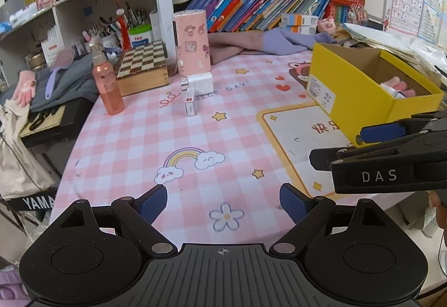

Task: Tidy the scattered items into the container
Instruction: 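Withdraw both open tools from the box toward the remaining items on the table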

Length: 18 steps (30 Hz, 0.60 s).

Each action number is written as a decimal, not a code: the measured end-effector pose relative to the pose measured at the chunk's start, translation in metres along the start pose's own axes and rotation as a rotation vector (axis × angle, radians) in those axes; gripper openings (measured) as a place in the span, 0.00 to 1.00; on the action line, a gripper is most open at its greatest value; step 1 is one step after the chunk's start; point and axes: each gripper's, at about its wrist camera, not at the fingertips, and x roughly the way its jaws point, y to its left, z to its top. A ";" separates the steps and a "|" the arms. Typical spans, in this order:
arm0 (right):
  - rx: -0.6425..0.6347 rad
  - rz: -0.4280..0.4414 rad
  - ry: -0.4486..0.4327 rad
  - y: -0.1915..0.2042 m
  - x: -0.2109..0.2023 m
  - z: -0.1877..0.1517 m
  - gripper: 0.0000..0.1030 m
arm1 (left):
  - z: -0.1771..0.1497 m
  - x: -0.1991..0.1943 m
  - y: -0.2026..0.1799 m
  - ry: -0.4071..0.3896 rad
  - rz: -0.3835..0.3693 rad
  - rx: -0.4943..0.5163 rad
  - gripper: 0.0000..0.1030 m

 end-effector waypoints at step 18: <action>-0.046 0.056 0.022 -0.017 0.094 0.089 0.74 | 0.057 0.079 0.030 0.018 0.070 -0.078 0.87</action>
